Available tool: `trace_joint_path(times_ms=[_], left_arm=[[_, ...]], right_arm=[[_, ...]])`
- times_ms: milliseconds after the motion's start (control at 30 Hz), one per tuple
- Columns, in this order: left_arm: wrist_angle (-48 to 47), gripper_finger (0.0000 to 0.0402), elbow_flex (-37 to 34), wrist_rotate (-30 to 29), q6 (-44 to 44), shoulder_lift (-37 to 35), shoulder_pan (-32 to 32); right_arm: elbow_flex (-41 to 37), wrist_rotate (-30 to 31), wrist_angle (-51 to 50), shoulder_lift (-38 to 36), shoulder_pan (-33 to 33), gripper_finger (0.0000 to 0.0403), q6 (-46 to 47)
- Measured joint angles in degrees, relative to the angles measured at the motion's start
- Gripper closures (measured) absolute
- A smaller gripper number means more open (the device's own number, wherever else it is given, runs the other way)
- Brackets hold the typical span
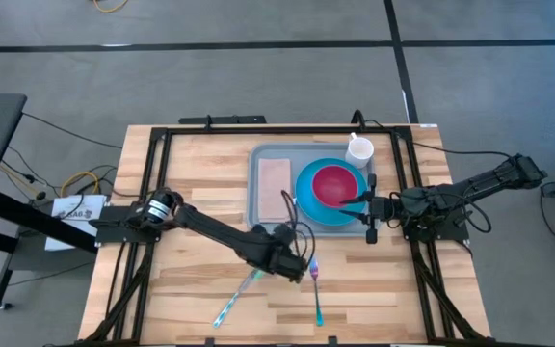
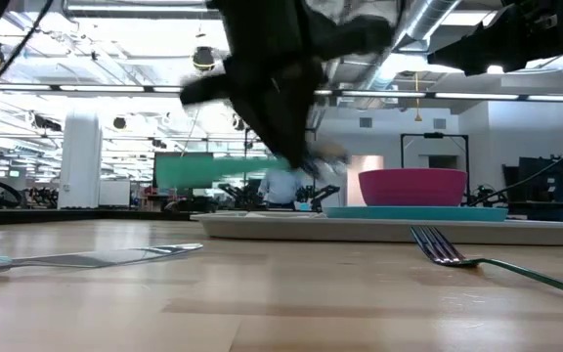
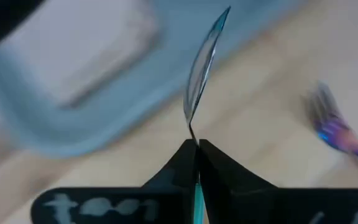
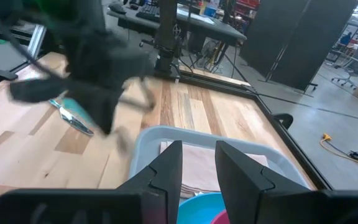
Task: Set up tray
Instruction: Put the green spoon on the light brown table napkin on the gray serving tray
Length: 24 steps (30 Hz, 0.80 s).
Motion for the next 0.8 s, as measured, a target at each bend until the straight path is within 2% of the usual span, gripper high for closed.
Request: trace_joint_path(times_ms=[100,233,333,467,533,800], left_arm=[[-8.56,0.0401,4.39,-2.61,-4.67,-0.01,1.39],[-11.04,0.0401,6.09,-6.18,-7.17,-0.06,5.61],[-8.7,0.0401,5.48,-7.89,-4.54,0.11,9.88],[-8.1,0.0401,4.87,-6.78,0.35,1.19,16.22],[-4.73,0.0401,3.91,-6.74,1.8,0.86,19.06],[2.1,0.0401,1.65,-4.7,8.82,0.88,26.21]], right_arm=[[0.0,0.0,0.0,0.0,0.04,0.0312,0.0],[0.0,0.0,-0.02,0.0,0.07,0.0312,0.16],[0.02,0.0,0.0,0.0,0.07,0.0312,0.63],[0.02,0.0,-0.24,0.0,0.07,0.0312,1.2],[0.02,0.0,-0.97,-0.02,0.07,0.0312,1.53],[0.02,0.0,-3.19,-0.04,0.07,0.0312,3.22]])
